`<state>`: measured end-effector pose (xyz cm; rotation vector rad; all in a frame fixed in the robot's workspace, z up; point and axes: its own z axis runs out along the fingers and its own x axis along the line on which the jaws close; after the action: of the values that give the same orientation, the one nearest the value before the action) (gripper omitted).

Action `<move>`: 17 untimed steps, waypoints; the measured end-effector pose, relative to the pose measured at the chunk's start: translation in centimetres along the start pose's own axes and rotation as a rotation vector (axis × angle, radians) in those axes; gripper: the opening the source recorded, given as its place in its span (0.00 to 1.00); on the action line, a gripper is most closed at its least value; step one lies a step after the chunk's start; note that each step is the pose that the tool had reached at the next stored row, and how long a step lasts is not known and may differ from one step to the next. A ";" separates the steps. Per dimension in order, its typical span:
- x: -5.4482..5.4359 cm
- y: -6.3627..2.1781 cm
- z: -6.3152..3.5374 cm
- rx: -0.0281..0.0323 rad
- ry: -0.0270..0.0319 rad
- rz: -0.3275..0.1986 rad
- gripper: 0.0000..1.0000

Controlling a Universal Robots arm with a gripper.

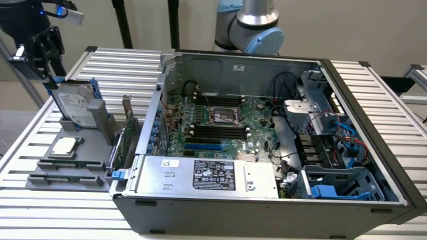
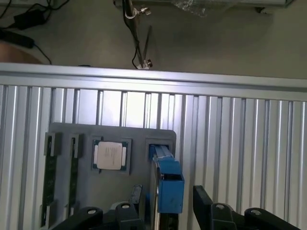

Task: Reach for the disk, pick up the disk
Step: 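Pick up the disk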

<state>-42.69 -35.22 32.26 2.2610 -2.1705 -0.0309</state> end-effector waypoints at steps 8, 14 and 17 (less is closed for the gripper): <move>0.0 0.10 1.15 0.0073 -0.0061 0.011 0.54; 0.0 0.27 1.72 0.0165 -0.0184 0.013 0.54; 0.0 0.29 1.86 0.0166 -0.0236 0.014 0.54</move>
<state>-43.01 -35.24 30.41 2.2653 -2.2065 -0.0398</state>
